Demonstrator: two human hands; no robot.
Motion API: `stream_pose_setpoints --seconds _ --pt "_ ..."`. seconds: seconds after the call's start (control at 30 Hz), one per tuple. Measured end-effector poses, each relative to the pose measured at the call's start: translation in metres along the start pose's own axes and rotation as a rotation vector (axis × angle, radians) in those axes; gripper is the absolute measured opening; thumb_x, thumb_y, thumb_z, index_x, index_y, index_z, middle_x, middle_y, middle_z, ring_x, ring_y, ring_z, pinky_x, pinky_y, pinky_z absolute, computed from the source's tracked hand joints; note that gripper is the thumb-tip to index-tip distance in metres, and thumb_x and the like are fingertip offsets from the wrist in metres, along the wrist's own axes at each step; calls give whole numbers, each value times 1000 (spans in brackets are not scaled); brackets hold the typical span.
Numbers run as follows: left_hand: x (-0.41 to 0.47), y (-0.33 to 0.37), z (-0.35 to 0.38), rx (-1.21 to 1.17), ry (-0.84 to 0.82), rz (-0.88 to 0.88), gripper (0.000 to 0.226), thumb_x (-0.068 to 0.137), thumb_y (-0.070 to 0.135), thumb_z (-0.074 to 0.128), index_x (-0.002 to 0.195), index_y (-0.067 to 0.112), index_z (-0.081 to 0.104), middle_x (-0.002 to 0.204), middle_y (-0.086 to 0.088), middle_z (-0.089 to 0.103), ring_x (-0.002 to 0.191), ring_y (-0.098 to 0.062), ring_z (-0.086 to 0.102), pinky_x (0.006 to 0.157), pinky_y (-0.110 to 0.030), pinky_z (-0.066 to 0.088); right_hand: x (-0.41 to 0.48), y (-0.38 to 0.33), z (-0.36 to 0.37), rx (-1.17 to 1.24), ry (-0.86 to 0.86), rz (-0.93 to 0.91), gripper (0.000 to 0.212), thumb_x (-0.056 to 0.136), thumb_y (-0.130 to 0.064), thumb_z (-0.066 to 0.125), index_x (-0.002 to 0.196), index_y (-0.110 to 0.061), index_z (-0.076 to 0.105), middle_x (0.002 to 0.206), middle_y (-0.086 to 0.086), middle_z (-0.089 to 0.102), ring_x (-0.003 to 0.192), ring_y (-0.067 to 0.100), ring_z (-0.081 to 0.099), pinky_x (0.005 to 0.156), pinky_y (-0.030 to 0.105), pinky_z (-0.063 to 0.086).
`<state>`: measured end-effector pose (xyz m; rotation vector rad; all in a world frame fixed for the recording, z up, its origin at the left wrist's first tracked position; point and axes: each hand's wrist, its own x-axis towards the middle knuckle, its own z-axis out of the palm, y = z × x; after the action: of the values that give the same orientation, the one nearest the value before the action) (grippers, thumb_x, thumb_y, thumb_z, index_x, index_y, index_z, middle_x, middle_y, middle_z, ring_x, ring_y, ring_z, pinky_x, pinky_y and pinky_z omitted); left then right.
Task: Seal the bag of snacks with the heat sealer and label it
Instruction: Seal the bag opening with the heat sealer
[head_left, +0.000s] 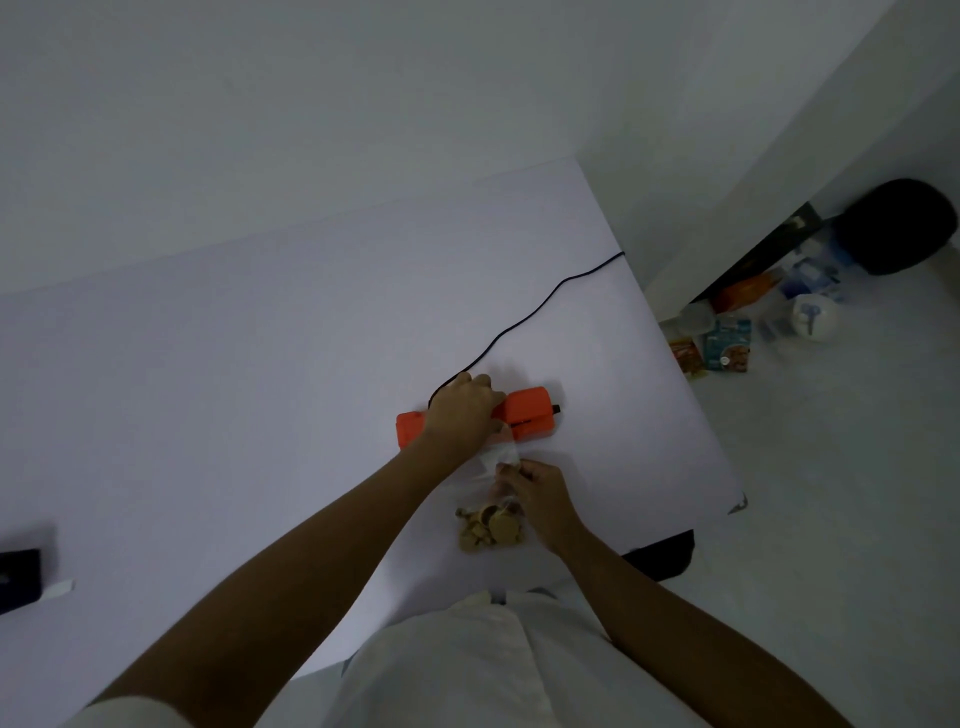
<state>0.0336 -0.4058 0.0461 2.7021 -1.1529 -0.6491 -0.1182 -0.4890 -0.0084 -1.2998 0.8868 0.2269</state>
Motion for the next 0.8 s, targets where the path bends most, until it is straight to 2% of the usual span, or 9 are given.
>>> stream_pose_setpoints --seconds 0.27,0.43,0.63,0.8 --pt "4 7 3 49 -3 -24 25 86 37 66 101 17 67 99 -3 57 98 -24 55 75 -39 52 3 5 -2 -15 4 6 20 91 -18 67 79 -3 74 79 18 73 70 26 69 73 42 57" --pt "6 10 3 82 -21 -20 26 87 34 66 103 14 66 103 -3 57 102 -23 54 78 -39 52 3 5 -1 -33 22 0 20 90 -18 67 76 -7 74 78 16 73 71 26 68 76 45 58" --pt "6 11 3 94 -18 -14 30 87 35 67 106 12 66 105 -4 57 102 -22 54 77 -38 52 2 4 -1 -29 31 15 19 90 -19 68 77 -7 75 78 14 74 72 25 69 77 42 58" --pt "6 11 0 83 -29 -14 34 86 39 66 105 11 65 106 -4 57 103 -23 54 77 -38 50 -2 1 0 -26 17 0 21 92 -17 65 75 -7 73 72 8 72 67 18 68 67 31 57"
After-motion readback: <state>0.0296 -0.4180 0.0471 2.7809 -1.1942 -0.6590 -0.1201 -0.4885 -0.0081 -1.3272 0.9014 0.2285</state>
